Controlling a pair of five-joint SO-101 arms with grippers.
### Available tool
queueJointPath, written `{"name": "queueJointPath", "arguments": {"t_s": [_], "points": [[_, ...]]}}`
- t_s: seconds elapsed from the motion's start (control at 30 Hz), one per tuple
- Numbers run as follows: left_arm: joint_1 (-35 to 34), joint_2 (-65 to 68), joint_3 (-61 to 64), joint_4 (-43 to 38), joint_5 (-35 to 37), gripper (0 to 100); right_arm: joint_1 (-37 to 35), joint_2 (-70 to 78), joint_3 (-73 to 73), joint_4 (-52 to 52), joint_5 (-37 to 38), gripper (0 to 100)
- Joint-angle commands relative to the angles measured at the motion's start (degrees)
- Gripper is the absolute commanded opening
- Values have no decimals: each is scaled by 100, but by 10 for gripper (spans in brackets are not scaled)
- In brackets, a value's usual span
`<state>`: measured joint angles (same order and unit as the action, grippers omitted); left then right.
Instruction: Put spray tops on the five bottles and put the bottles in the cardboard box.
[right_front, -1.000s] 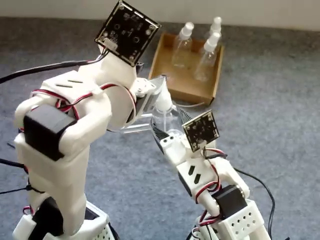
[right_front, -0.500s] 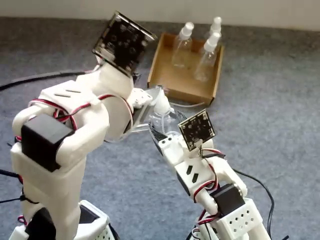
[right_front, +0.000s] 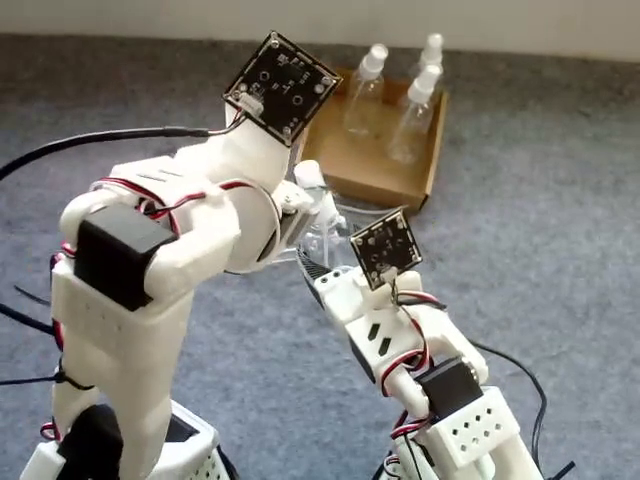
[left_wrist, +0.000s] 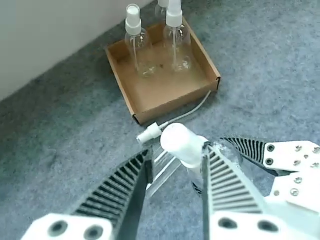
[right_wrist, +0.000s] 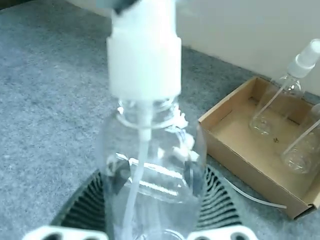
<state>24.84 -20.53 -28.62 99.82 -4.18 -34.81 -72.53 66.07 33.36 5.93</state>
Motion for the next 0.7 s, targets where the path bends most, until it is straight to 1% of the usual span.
{"name": "queueJointPath", "arguments": {"t_s": [0.0,0.07,0.13,0.23,0.33,0.4,0.47,0.57,0.67], "points": [[-286,-514,-593,-97,-123,161,48,22,-180,-286,44,4],[-435,-901,-901,-97,-123,161,295,31,-207,-409,44,4],[-541,-1341,-998,-97,-123,161,699,40,-215,-435,53,4],[-919,-1842,-523,-44,-114,161,1323,40,-321,-453,53,4],[-1420,-2009,655,-62,-114,161,1578,286,-629,-444,62,4],[-1692,-2035,1534,-79,-141,162,1631,725,-954,-444,264,4],[-1930,-2114,2378,-316,-149,164,1631,1341,-1376,-444,466,4],[-2255,-2369,3670,-888,-149,165,1640,2396,-2167,-444,563,4],[-2457,-2712,5068,-1802,-149,165,1640,3644,-3196,-453,580,4]]}}
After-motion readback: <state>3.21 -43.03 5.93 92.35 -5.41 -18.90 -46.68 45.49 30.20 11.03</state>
